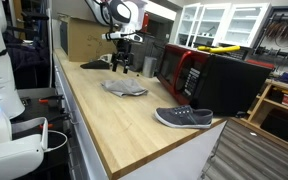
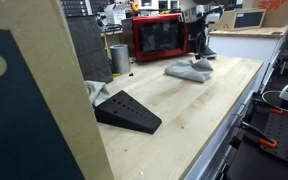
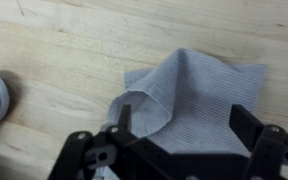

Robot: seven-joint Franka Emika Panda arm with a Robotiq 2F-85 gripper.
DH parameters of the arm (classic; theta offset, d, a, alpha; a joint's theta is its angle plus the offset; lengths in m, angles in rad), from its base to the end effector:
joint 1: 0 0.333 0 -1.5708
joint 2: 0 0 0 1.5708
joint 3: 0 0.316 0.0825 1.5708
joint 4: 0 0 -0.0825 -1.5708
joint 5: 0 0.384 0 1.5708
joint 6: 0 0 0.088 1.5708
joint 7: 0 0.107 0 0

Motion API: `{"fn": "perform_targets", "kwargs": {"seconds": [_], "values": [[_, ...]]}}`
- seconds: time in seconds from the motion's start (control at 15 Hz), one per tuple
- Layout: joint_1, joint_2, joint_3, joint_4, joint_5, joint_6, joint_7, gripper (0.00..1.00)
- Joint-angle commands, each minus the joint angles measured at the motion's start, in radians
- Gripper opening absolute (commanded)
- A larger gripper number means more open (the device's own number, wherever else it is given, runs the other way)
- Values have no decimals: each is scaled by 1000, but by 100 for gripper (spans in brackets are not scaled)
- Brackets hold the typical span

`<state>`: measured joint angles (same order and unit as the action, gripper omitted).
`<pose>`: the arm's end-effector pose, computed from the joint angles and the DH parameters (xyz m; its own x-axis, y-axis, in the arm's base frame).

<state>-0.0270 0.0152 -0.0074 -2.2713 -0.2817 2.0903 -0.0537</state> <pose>0.4972 -0.0308 0.3374 0.9627 0.1563 -0.2207 0.2012 -0.9593 0.1983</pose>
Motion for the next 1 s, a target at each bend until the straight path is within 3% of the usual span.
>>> {"fn": "perform_targets", "kwargs": {"seconds": [0.0, 0.13, 0.33, 0.93], "values": [[31, -22, 24, -6, 159, 4, -43, 100], [45, -15, 36, -9, 242, -12, -73, 100], [47, -5, 33, -20, 282, -13, -82, 100], [-22, 49, -43, -77, 172, 50, -54, 100]]}}
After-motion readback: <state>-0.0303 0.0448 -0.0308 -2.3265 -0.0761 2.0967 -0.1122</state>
